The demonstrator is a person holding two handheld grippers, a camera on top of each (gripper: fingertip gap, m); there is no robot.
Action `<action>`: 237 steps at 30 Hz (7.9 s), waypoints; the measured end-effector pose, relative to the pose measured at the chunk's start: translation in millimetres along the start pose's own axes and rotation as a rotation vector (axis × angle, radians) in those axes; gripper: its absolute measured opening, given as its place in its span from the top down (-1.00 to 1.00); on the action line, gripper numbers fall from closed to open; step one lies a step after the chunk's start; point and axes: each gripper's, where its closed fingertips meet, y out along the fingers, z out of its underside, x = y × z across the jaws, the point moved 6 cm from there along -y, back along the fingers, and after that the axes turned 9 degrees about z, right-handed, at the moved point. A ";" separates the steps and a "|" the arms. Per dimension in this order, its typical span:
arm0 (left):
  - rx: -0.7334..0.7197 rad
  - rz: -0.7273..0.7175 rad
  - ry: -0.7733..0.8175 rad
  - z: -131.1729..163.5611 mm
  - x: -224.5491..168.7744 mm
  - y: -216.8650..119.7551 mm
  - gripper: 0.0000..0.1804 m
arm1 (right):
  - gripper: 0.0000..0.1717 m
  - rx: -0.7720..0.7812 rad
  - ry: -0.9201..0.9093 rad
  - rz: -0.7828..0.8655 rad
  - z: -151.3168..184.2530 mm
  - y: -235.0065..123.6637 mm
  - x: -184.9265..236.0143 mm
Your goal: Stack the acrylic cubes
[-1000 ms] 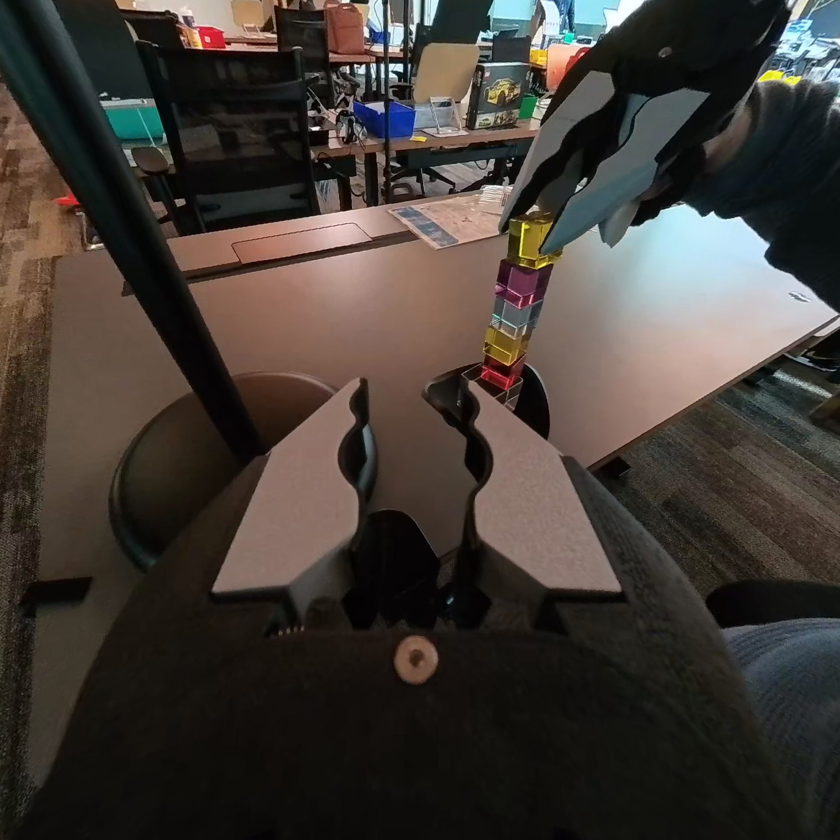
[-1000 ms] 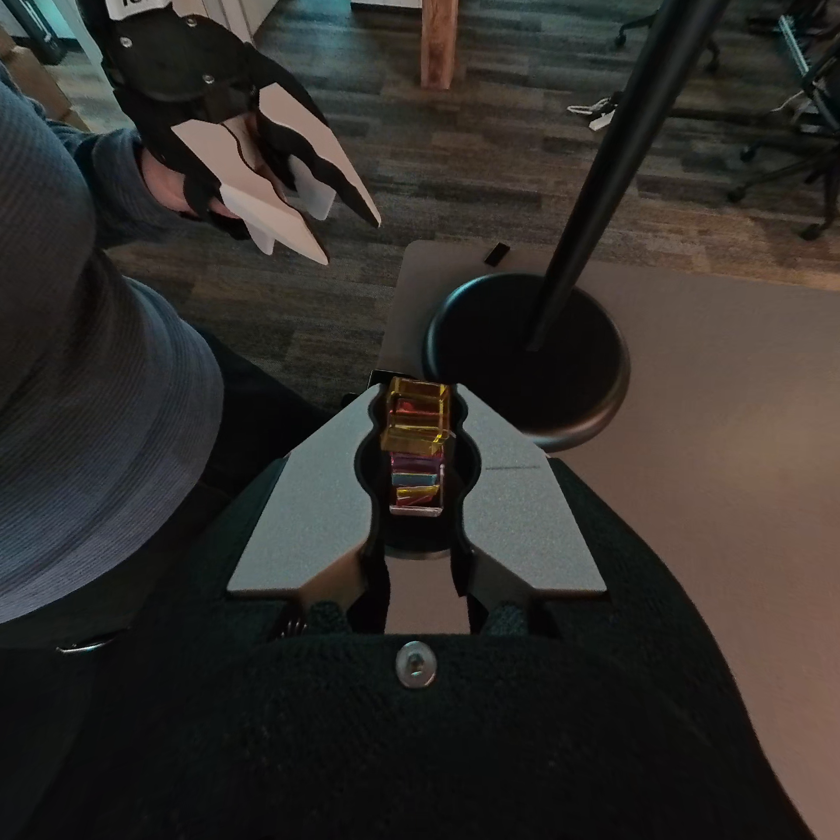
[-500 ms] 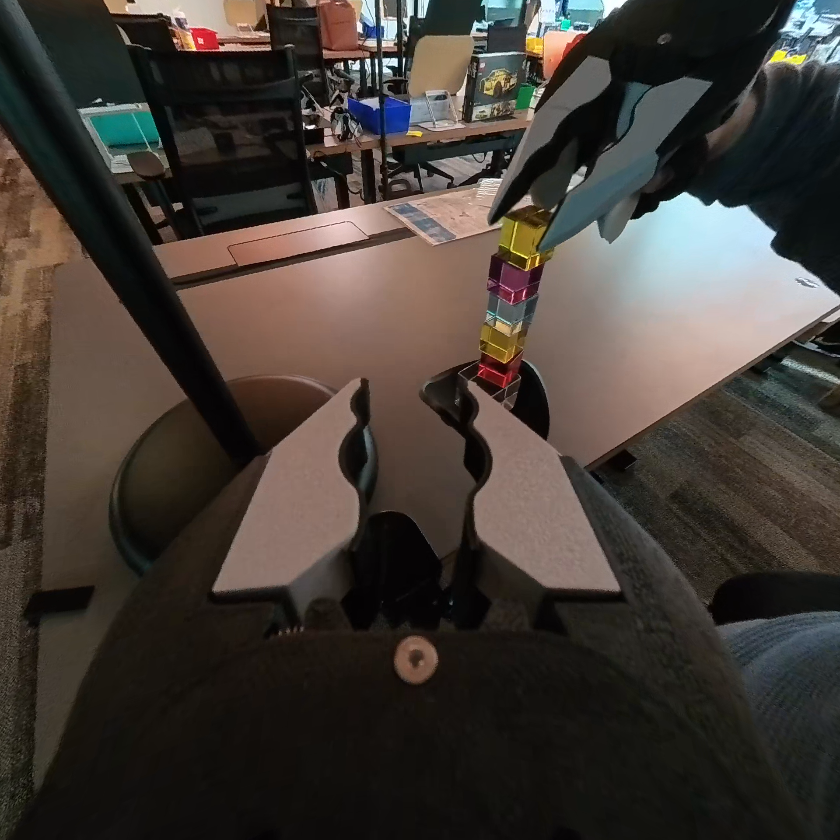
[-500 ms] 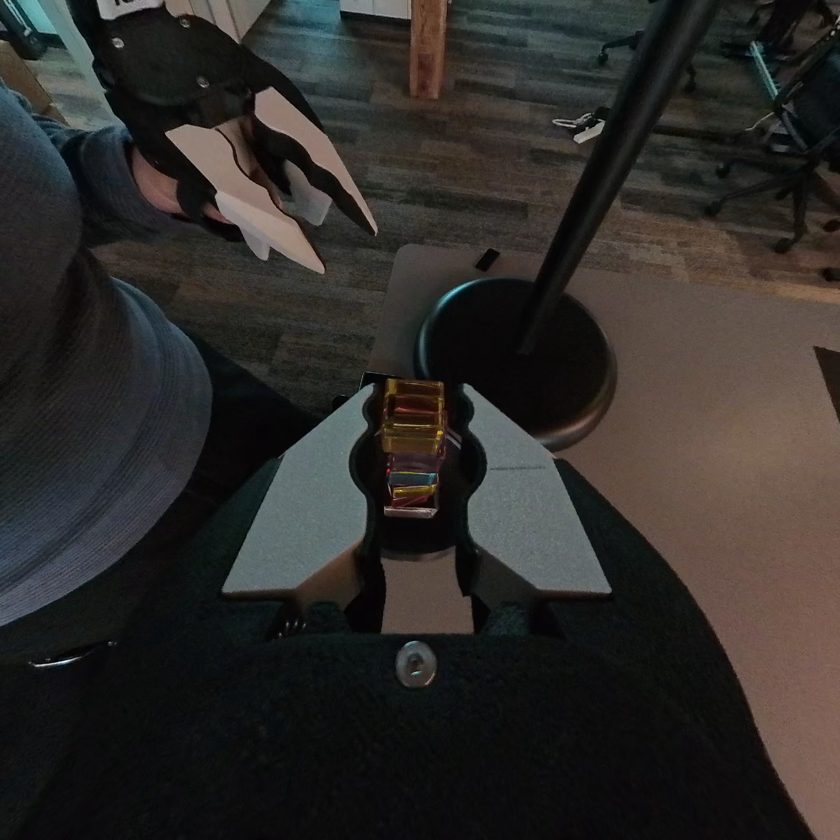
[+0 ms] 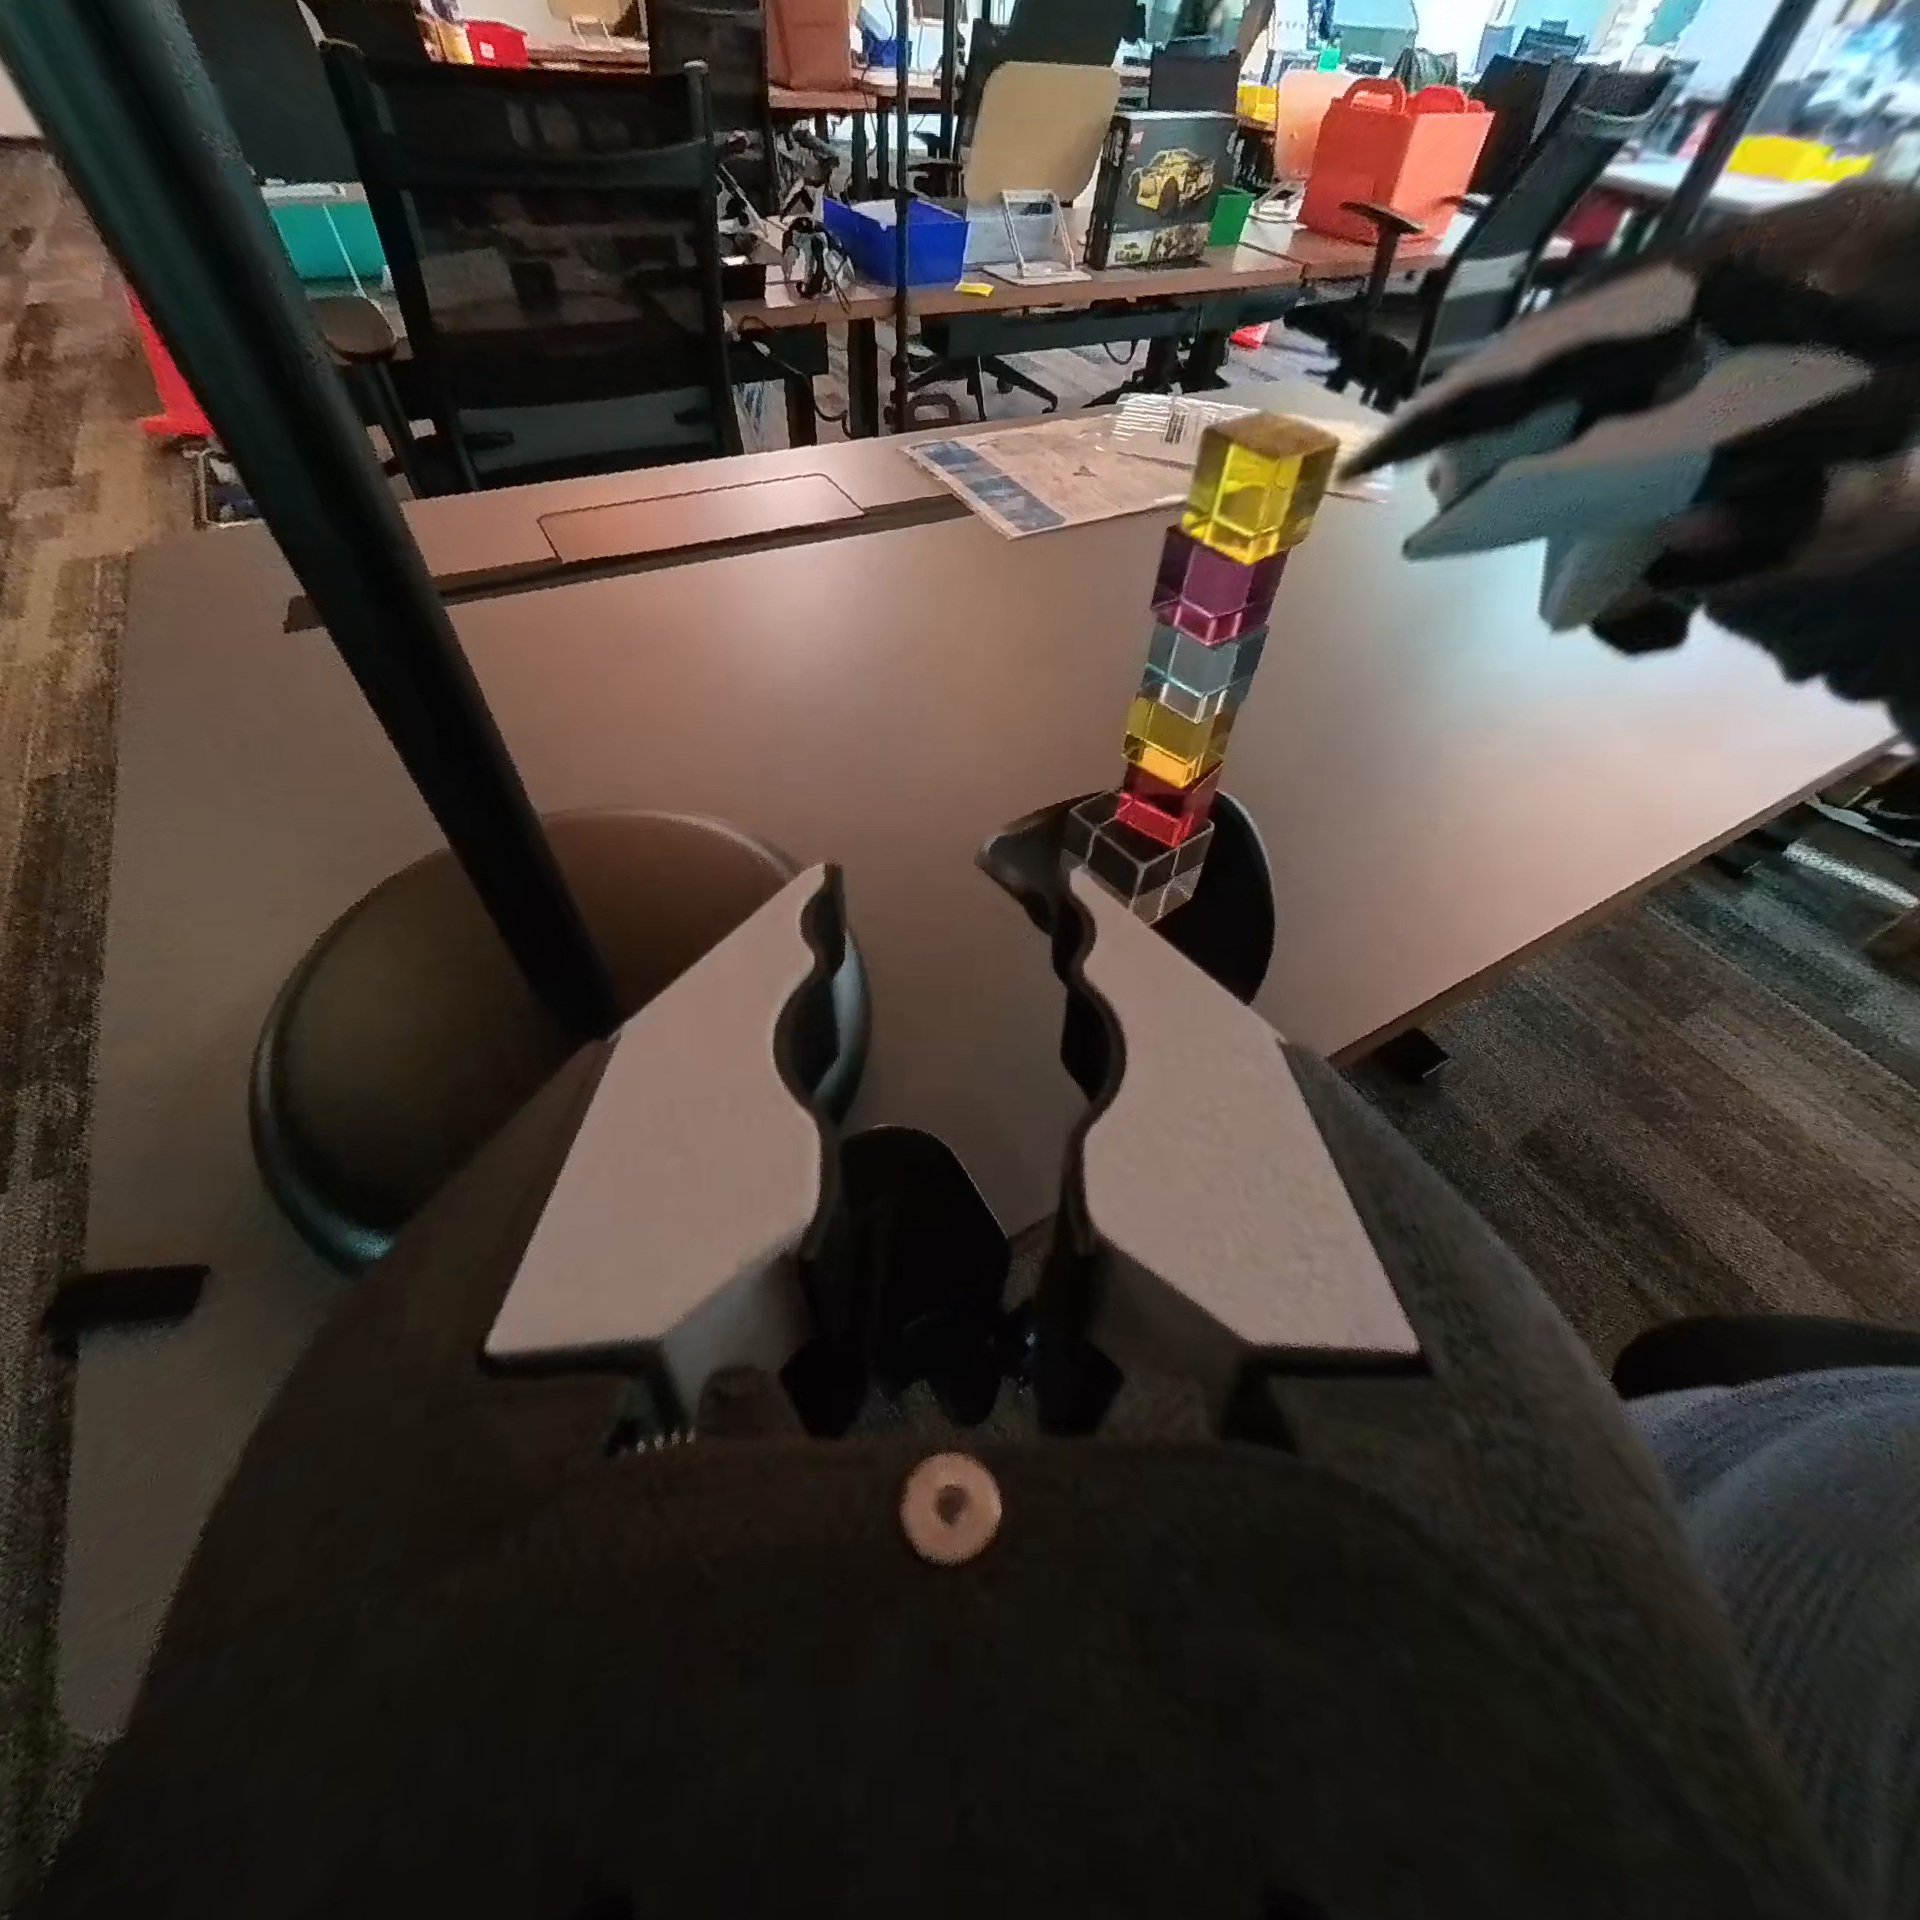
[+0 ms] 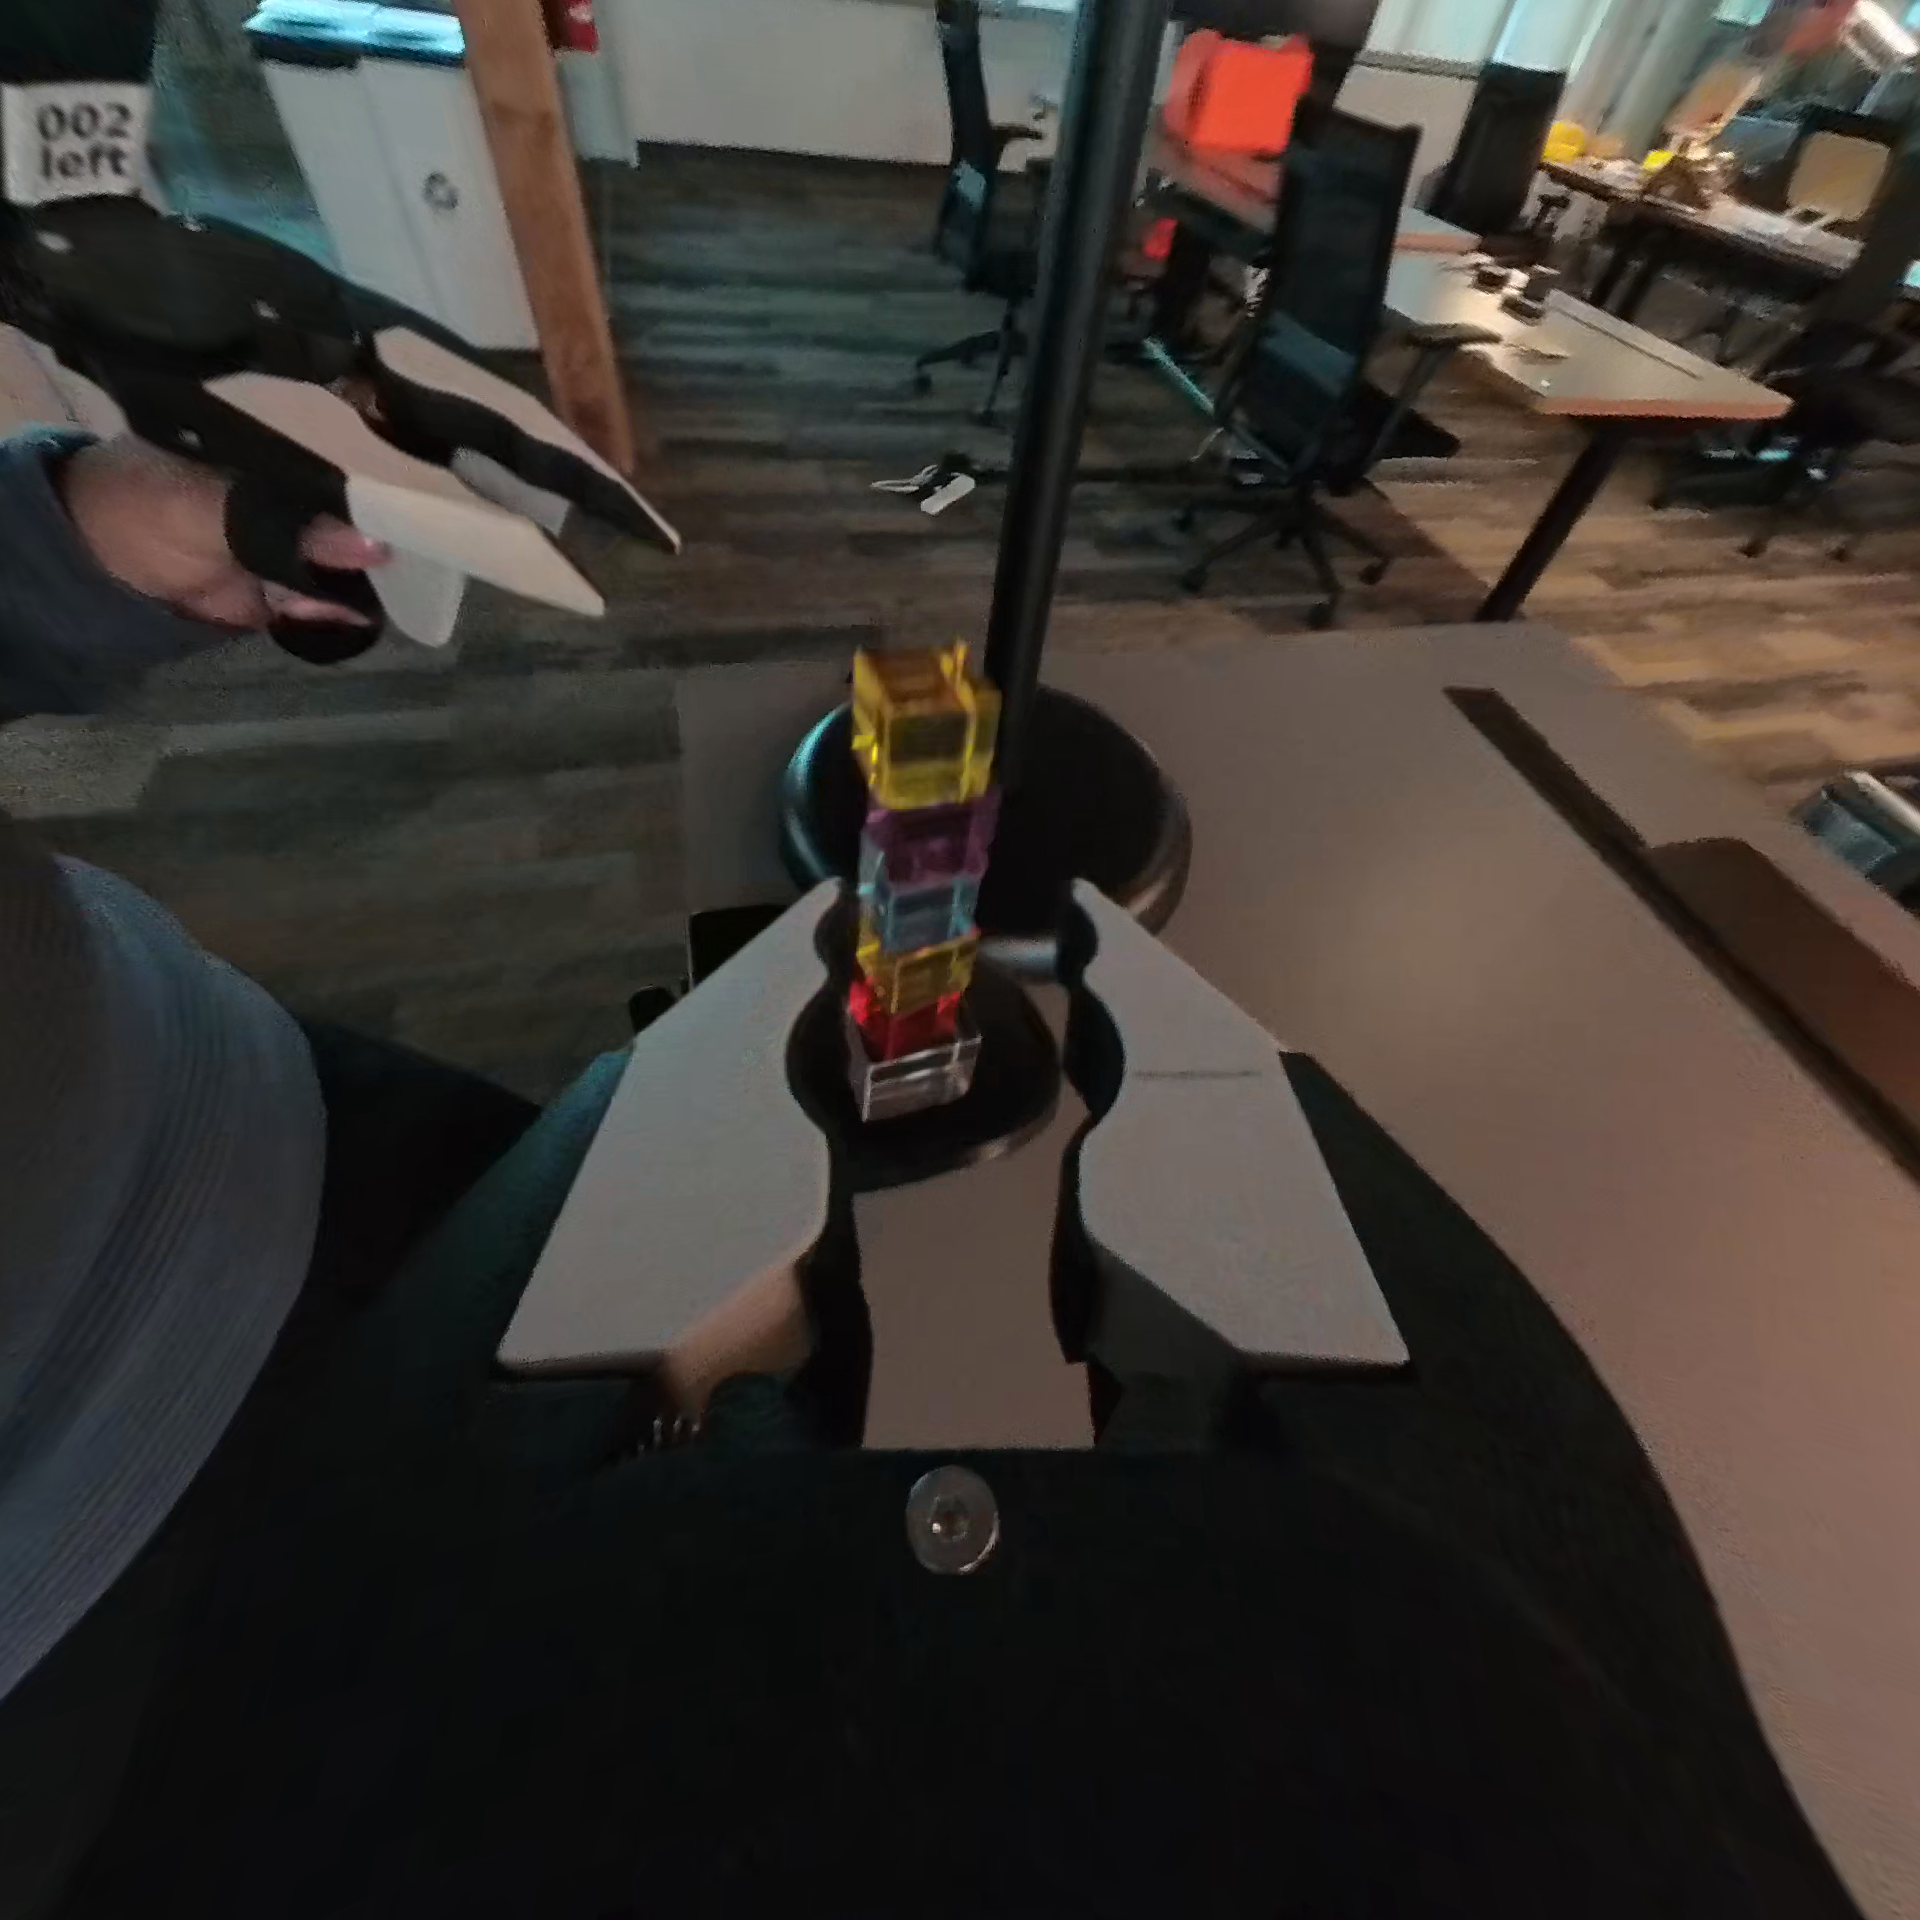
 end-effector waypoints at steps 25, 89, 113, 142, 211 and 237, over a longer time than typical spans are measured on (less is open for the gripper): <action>0.062 0.028 0.002 12.2 -1.4 17.5 0.57 | 1.00 0.138 0.064 0.136 87.5 73.1 55.2; 0.151 -0.098 -0.153 116.3 56.1 25.6 0.33 | 1.00 0.223 0.063 0.196 50.5 144.8 54.1; 0.118 0.099 -0.045 108.2 42.3 61.2 0.30 | 0.39 0.216 0.395 0.379 144.0 43.4 6.9; 0.098 0.077 -0.048 103.2 34.0 35.8 0.32 | 0.51 0.324 0.104 -0.020 160.1 115.8 44.2; 0.153 0.430 -0.007 87.2 -3.3 96.5 0.34 | 0.51 0.247 -0.065 -0.277 72.7 109.6 34.8; 0.160 0.433 -0.220 88.2 2.0 98.1 0.75 | 0.51 0.296 -0.029 -0.207 72.2 104.2 33.4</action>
